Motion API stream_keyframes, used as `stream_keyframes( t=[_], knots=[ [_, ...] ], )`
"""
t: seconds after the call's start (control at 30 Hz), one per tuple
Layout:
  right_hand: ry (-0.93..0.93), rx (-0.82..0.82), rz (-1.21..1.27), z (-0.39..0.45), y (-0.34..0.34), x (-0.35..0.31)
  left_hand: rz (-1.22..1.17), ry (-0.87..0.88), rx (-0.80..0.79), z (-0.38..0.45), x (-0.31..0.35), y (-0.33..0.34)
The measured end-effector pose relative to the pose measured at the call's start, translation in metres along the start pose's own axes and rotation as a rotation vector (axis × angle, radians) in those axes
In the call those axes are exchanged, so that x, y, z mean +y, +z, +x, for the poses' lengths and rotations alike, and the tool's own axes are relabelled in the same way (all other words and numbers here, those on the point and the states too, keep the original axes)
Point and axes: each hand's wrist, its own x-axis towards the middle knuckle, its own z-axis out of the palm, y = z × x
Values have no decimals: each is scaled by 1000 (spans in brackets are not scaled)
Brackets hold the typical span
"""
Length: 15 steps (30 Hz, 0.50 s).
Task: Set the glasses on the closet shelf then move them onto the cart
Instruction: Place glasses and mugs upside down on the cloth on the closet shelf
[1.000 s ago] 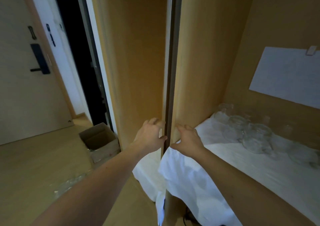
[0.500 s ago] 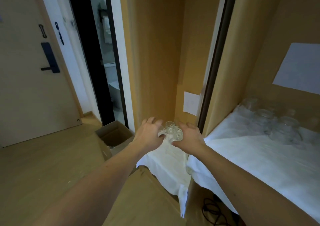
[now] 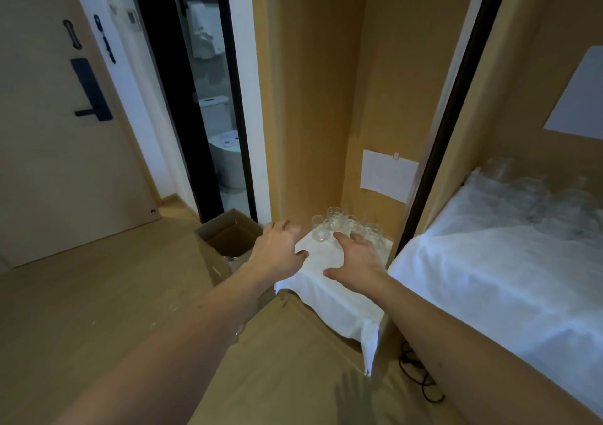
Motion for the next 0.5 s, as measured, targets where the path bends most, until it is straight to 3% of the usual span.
stream_keyframes(
  t=[0.5],
  knots=[
    [82,-114,58,88,49,9,-53,44,-105,89,-26,31]
  ],
)
